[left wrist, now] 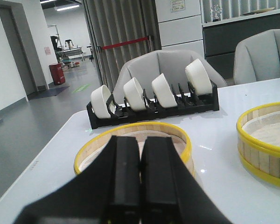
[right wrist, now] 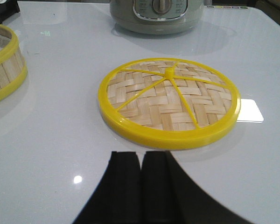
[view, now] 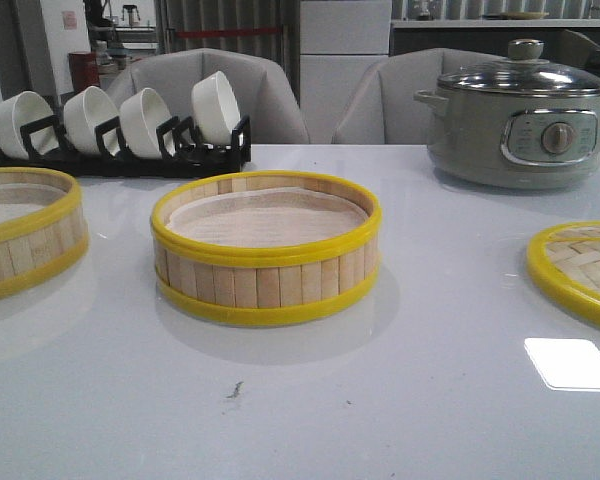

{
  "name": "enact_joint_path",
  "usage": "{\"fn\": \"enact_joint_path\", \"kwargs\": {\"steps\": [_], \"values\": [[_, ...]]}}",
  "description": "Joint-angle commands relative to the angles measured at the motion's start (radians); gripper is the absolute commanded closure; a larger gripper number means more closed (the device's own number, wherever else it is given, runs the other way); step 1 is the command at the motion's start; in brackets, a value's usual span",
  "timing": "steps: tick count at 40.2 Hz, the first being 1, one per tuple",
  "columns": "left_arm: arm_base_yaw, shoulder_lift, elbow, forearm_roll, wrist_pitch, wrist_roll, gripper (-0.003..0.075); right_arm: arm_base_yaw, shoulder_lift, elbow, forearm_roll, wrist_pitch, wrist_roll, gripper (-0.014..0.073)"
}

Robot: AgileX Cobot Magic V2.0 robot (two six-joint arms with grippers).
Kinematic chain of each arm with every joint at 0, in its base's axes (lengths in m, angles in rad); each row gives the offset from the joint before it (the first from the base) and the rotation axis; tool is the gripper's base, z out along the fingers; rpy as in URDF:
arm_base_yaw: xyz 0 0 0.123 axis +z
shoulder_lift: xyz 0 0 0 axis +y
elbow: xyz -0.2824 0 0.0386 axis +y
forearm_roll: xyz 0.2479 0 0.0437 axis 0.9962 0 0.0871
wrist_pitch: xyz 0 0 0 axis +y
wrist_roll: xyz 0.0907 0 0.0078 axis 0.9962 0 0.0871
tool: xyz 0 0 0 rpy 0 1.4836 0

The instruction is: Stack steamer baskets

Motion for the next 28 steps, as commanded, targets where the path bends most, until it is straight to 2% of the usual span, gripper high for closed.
{"fn": "enact_joint_path", "kwargs": {"steps": [1, 18, 28], "values": [[0.0, -0.018, 0.002, -0.008, -0.091, -0.003, 0.0625, -0.007, -0.02, -0.015, -0.016, -0.084, -0.008, 0.0538], [0.0, 0.001, -0.016, -0.019, -0.089, -0.005, 0.0625, -0.007, -0.02, -0.015, -0.016, -0.084, -0.008, 0.0538], [0.0, 0.299, -0.239, -0.005, -0.085, -0.003, 0.0625, -0.007, -0.02, -0.015, -0.016, -0.084, -0.008, 0.0538]]}}
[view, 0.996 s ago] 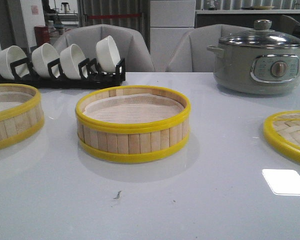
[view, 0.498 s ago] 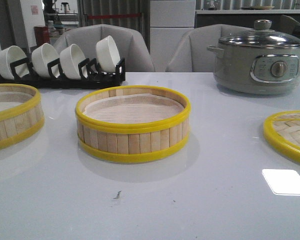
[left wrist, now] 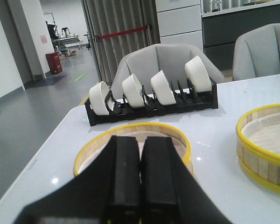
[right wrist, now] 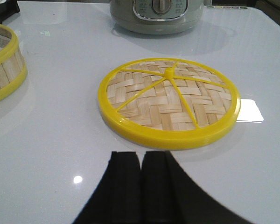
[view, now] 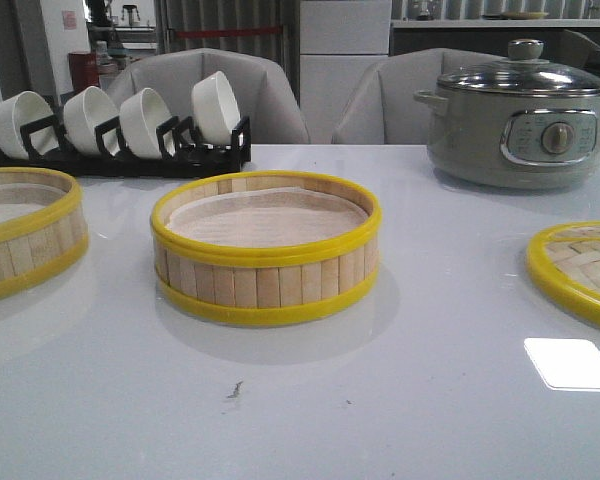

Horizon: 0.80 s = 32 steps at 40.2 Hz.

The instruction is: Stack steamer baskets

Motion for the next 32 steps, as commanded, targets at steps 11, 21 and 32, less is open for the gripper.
{"fn": "enact_joint_path", "kwargs": {"steps": [11, 21, 32], "values": [[0.0, 0.568, -0.58, 0.048, 0.295, -0.003, 0.0625, -0.007, -0.02, -0.015, -0.016, -0.084, -0.008, 0.0538], [0.0, 0.772, -0.772, 0.049, 0.462, -0.003, 0.0625, -0.007, -0.02, -0.015, -0.016, -0.084, -0.008, 0.0538], [0.0, 0.758, -0.771, 0.054, 0.453, -0.003, 0.0625, -0.007, -0.02, -0.015, -0.016, -0.084, -0.008, 0.0538]]}}
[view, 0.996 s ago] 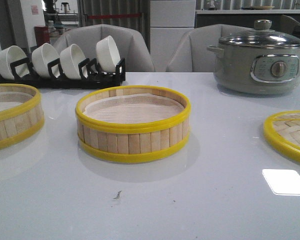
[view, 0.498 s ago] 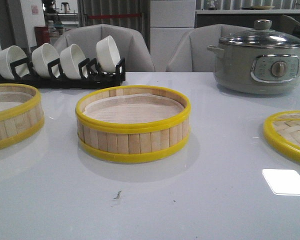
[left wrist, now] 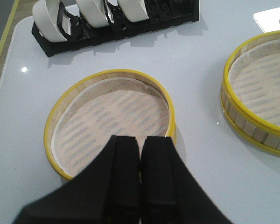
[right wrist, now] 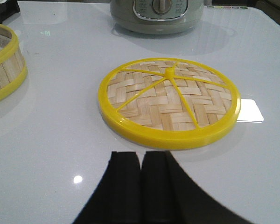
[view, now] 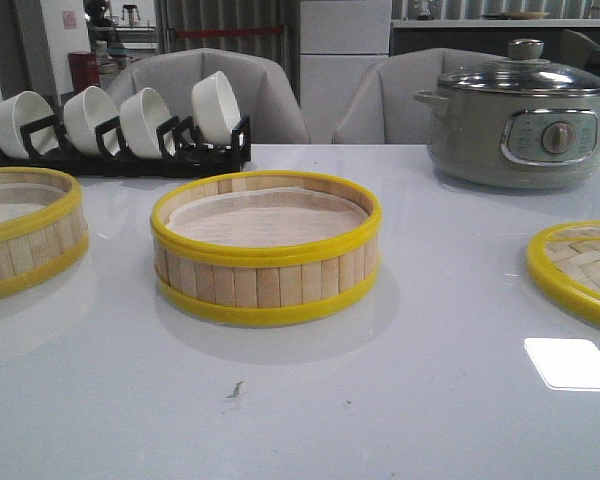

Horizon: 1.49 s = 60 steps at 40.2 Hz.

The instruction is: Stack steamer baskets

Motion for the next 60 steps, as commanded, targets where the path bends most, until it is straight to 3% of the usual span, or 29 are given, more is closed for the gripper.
{"fn": "enact_joint_path", "kwargs": {"steps": [1, 8, 20, 60], "values": [[0.0, -0.013, -0.039, 0.005, -0.072, -0.003, 0.0625, -0.007, -0.02, -0.015, -0.014, -0.084, -0.008, 0.0538], [0.0, -0.013, -0.039, 0.025, -0.049, -0.003, 0.0625, -0.007, -0.02, -0.015, -0.014, -0.084, -0.008, 0.0538], [0.002, -0.015, -0.039, 0.014, -0.133, -0.003, 0.0625, -0.007, -0.02, -0.015, -0.014, -0.084, -0.008, 0.0538], [0.002, -0.013, -0.039, -0.012, -0.045, -0.003, 0.0625, -0.008, -0.02, -0.016, -0.015, -0.113, -0.007, 0.0538]]}}
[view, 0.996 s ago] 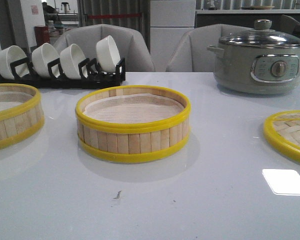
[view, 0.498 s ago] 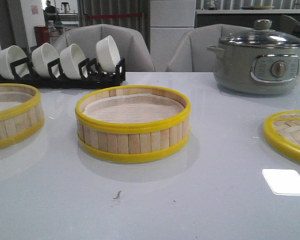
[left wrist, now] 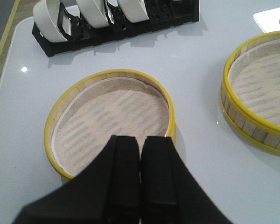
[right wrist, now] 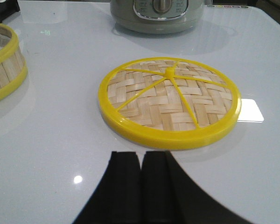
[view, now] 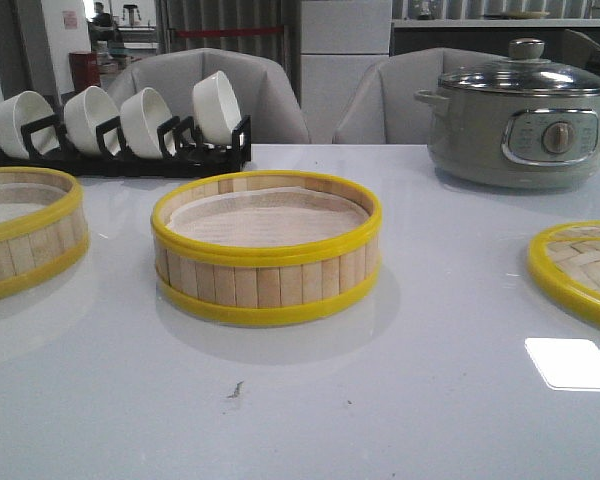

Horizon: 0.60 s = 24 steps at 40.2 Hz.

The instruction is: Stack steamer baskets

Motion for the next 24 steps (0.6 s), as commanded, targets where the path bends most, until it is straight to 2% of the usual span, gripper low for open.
{"fn": "enact_joint_path", "kwargs": {"steps": [1, 9, 16, 19, 24], "values": [[0.002, -0.013, -0.037, -0.014, -0.052, -0.003, 0.0625, -0.008, -0.02, -0.016, -0.015, -0.121, -0.007, 0.0538], [0.002, -0.013, -0.037, -0.014, -0.046, -0.003, 0.0625, -0.01, -0.02, -0.016, -0.019, -0.325, -0.01, 0.0538], [0.002, -0.013, -0.037, -0.022, -0.046, -0.003, 0.0625, -0.013, -0.02, -0.016, -0.006, -0.409, 0.009, 0.0538], [0.002, -0.013, -0.037, -0.022, -0.046, -0.003, 0.0625, -0.013, -0.02, -0.026, 0.005, -0.434, 0.068, 0.0538], [0.002, -0.013, -0.037, -0.022, -0.046, -0.003, 0.0625, -0.001, -0.004, -0.111, 0.012, -0.337, 0.25, 0.0538]]}}
